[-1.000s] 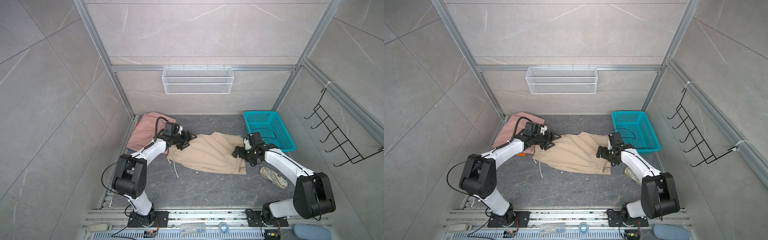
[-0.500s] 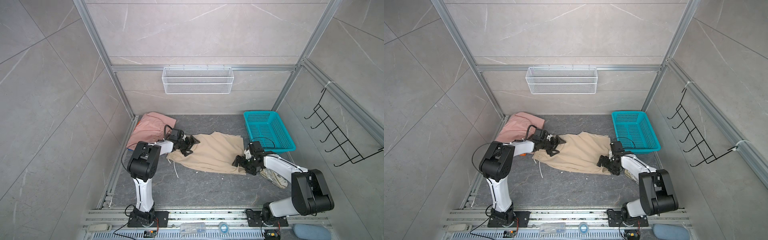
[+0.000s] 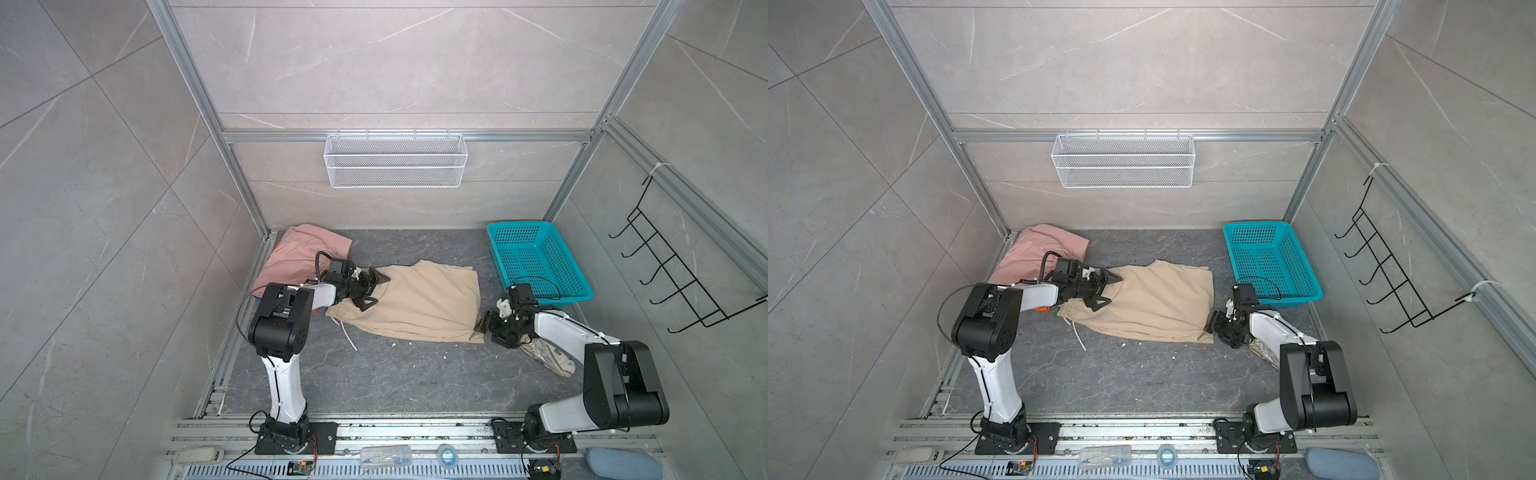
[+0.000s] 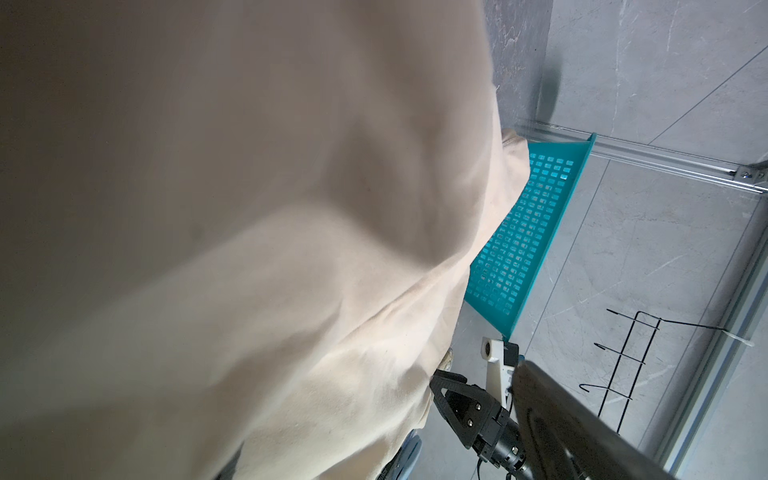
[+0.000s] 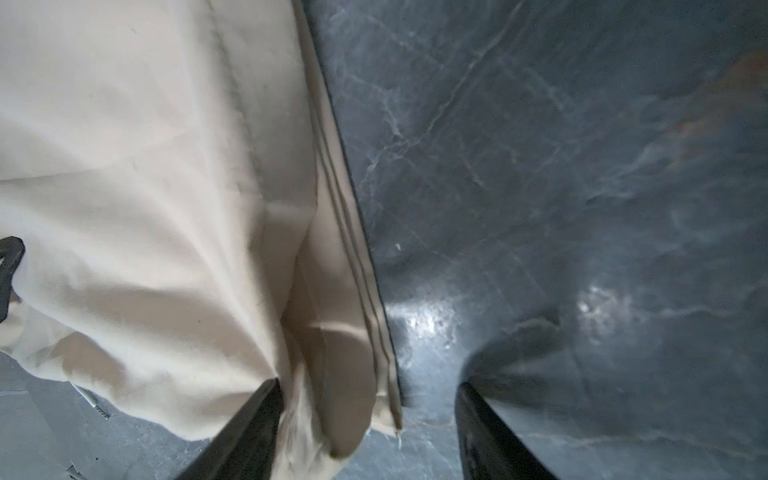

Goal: Fold and stack the shorts

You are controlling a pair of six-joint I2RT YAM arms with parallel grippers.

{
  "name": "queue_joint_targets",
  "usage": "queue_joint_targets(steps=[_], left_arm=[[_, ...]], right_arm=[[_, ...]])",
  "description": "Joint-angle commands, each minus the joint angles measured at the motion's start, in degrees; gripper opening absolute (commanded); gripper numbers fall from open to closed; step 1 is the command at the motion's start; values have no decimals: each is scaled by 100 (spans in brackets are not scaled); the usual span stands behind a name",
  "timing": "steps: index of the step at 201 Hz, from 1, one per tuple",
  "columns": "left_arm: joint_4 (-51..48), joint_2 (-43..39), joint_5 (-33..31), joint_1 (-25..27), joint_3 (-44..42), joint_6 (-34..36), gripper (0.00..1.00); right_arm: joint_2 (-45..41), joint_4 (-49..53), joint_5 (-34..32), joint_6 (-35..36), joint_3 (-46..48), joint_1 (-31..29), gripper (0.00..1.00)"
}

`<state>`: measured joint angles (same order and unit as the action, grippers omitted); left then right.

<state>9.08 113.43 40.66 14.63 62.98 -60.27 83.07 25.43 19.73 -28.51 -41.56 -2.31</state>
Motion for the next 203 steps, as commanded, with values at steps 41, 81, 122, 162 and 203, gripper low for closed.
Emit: queue_joint_targets(steps=[41,81,122,162,203], left_arm=[[-485,-119,-375,-56,-67,183,99],[-496,-128,-386,-59,-77,183,99],[-535,-137,-392,-52,-65,199,99],[-551,-128,-391,-49,-45,203,99],[-620,-136,-384,-62,-32,217,99]], right_arm=[[-183,-5,235,30,-81,402,55],[160,-404,512,-73,-14,350,39],[302,-536,568,-161,-37,187,38],[315,-626,581,-264,33,-86,38],[205,-573,452,-289,74,-117,6]])
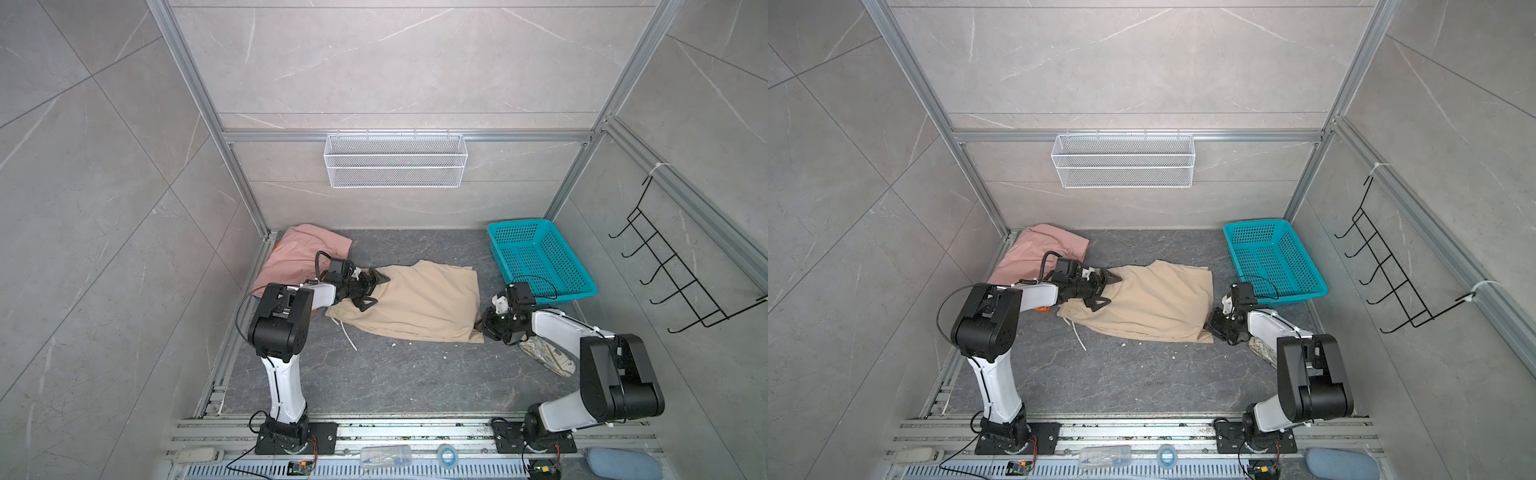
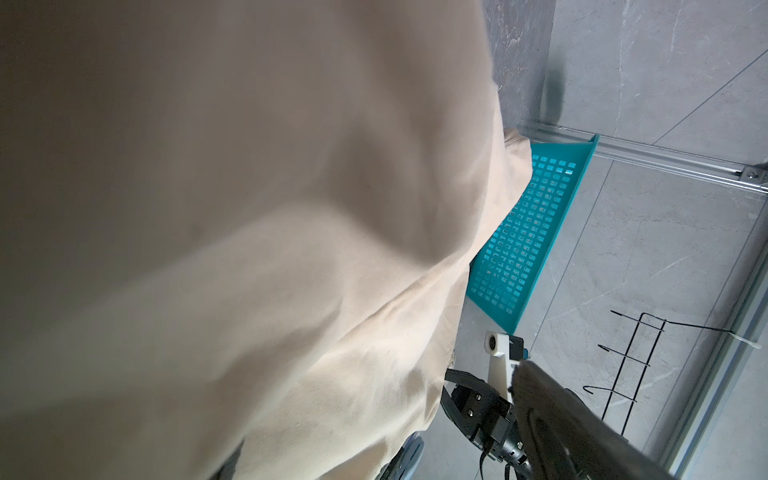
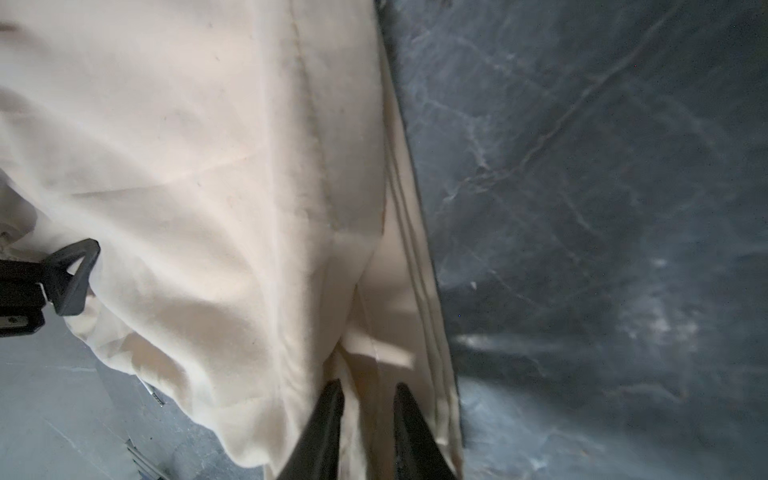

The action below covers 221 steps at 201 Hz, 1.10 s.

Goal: Fold and stack the shorts

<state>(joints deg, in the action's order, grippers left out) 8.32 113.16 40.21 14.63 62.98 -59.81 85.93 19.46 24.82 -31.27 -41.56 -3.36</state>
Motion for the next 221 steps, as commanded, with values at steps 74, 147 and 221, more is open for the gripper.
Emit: queue_joint_targets(steps=[74,147,221], left_arm=[[-551,-73,-329,-243,-101,159,99],[-572,-27,-320,-307,-119,203,99],[-621,-84,-290,-280,-36,174,99]], right_arm=[[-1001,768,-876,143,307,209,0],[-560,691,-1193,42,596,216,7],[-584,829,-1145,65,-283,214,43]])
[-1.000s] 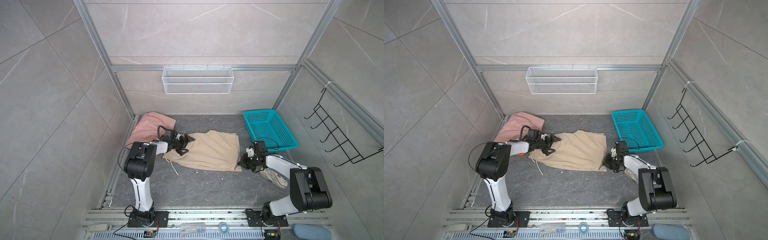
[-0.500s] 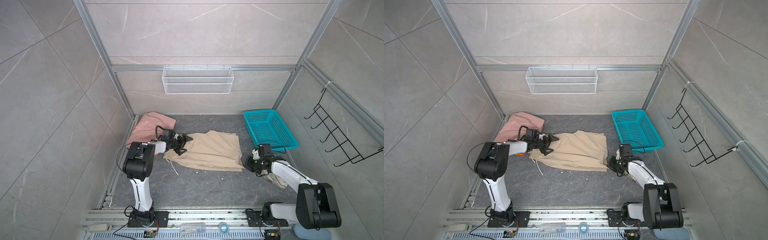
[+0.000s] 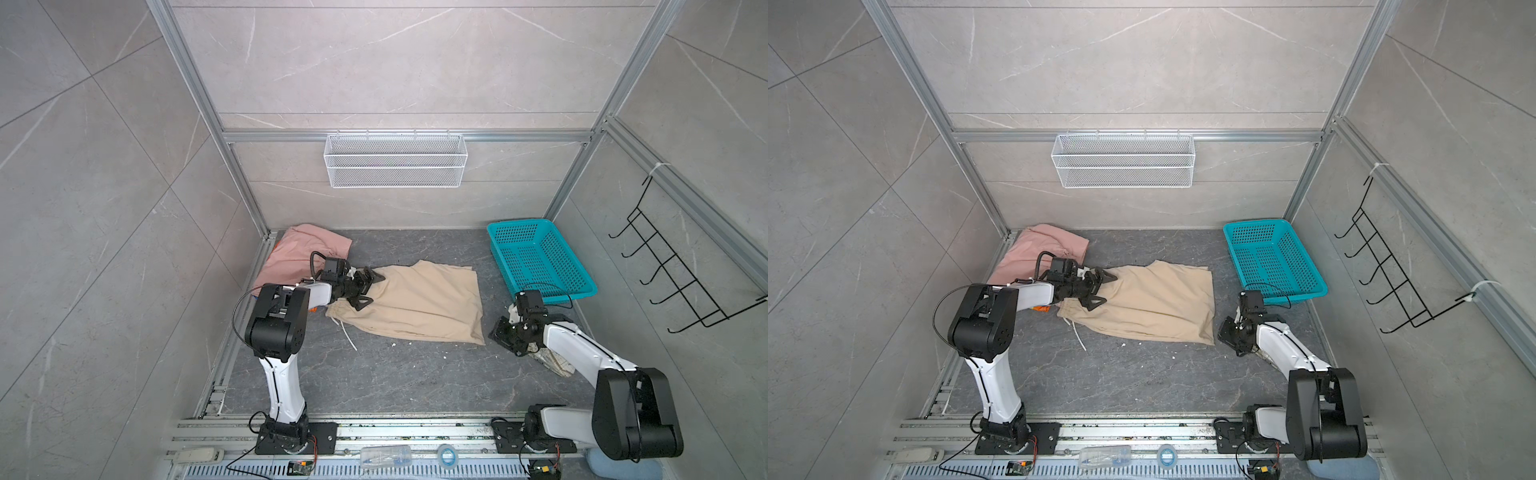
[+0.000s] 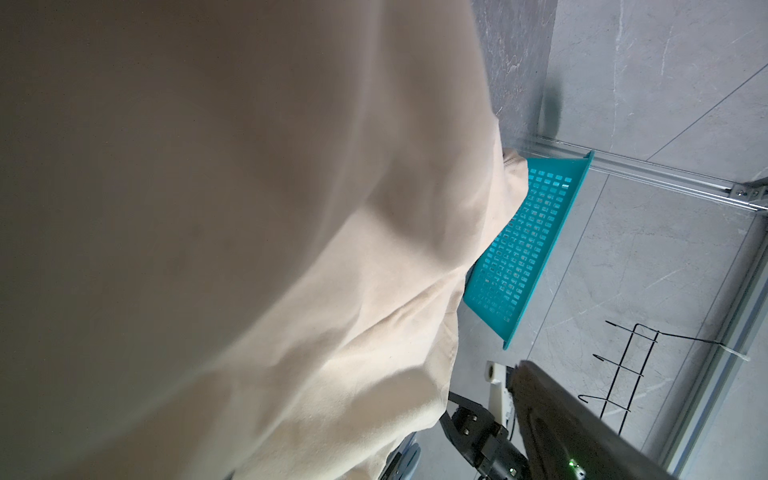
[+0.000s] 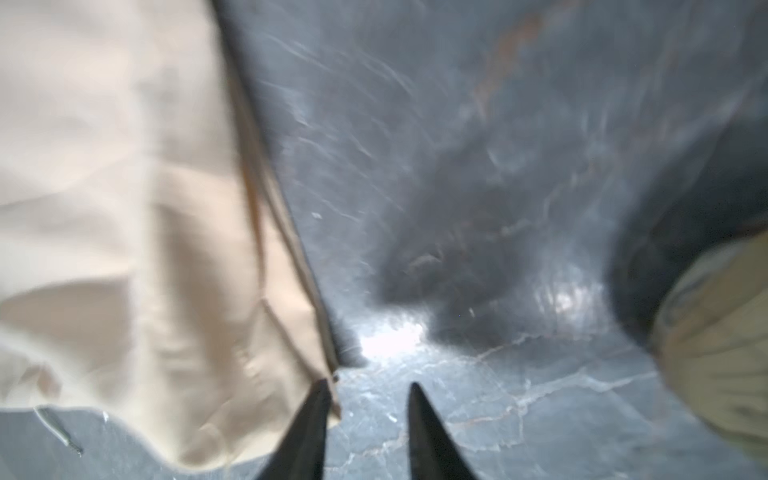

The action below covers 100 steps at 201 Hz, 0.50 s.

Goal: Fold and stack the shorts

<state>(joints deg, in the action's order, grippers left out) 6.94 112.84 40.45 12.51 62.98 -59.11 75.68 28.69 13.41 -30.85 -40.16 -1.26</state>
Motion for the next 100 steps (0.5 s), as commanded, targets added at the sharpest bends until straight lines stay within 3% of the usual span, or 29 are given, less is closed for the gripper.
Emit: queue_joint_targets(steps=[1,41,100], left_arm=[[-479,-51,-312,-66,-33,103,99],[-541,-138,-311,-42,-67,134,99],[-536,-86,-292,-35,-104,157,99]], right_arm=[[471,-114,9,16,-431,3,43],[1434,-855,256,-210,-831,2,43],[2108,-1366,419,-386,-1119,-28,37]])
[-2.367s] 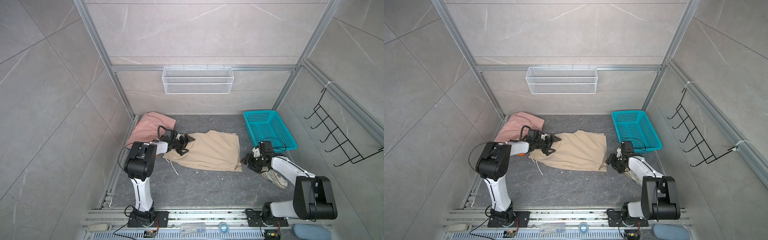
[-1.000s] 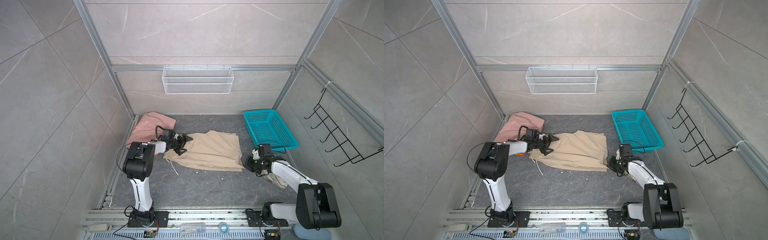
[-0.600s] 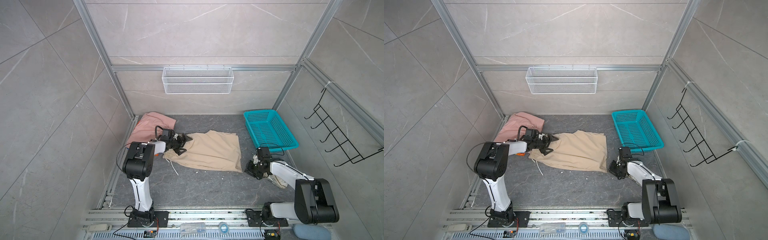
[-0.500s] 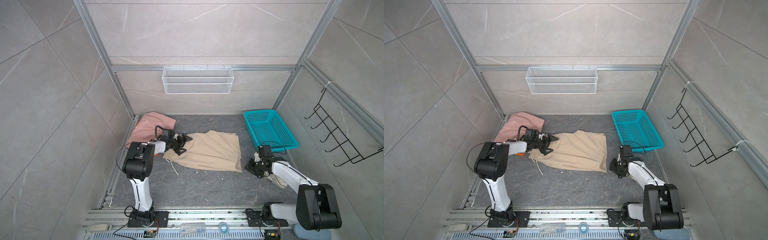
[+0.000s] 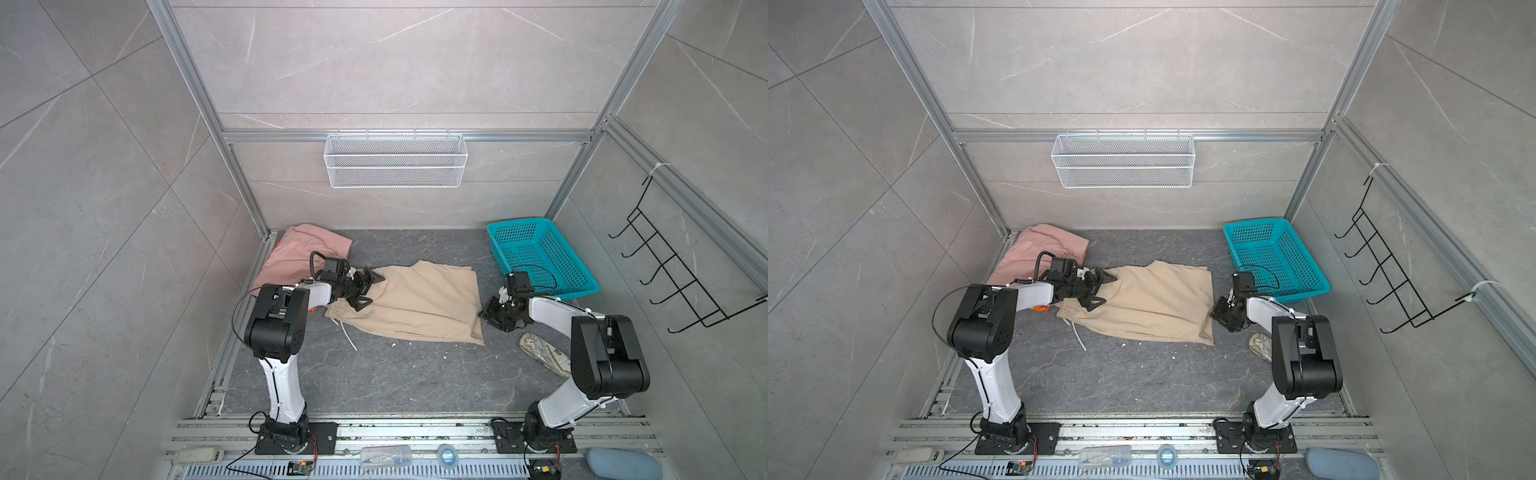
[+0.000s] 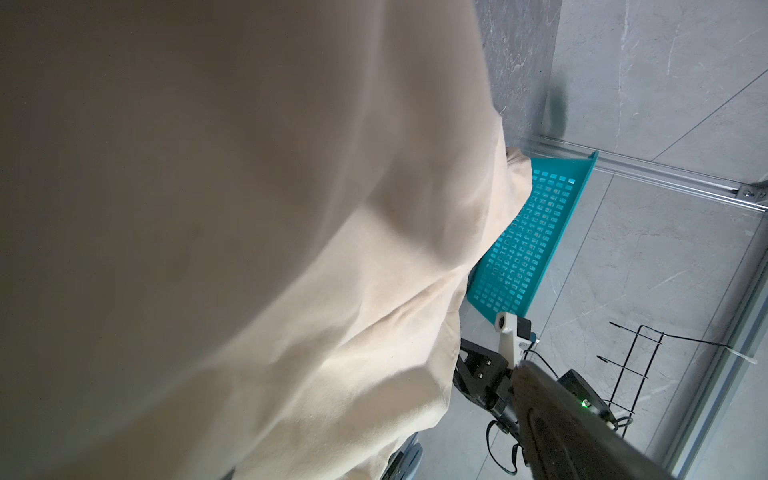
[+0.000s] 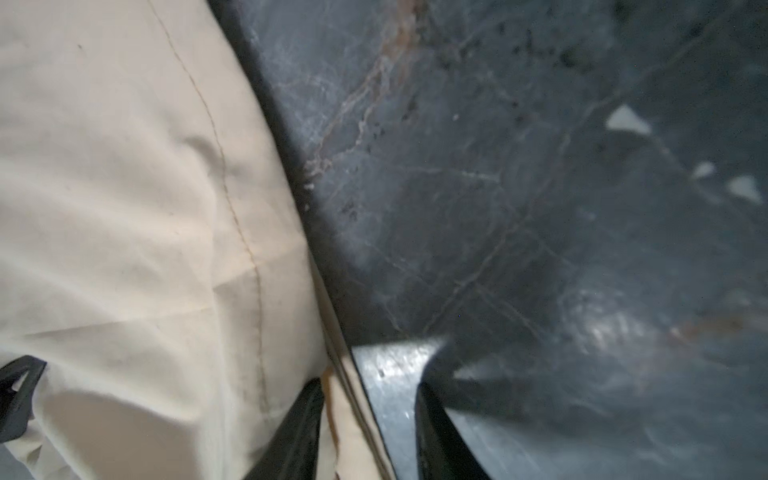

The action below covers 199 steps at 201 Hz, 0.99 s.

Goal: Fold and stack the shorts

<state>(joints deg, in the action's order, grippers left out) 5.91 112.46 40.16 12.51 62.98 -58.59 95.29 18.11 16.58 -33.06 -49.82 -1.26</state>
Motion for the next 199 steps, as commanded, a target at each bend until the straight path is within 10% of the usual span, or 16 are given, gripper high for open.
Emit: queue_joint_targets(steps=[1,131,199], left_arm=[[-433,-49,-263,-32,-103,99,99],[-378,6,-211,-35,-134,93,100],[-519,-58,-219,-34,-140,190,99]], right_arm=[[148,-317,105,-166,-147,-26,37],[-35,-1086,292,-572,190,-208,37],[-178,374,-1405,92,-643,-203,42]])
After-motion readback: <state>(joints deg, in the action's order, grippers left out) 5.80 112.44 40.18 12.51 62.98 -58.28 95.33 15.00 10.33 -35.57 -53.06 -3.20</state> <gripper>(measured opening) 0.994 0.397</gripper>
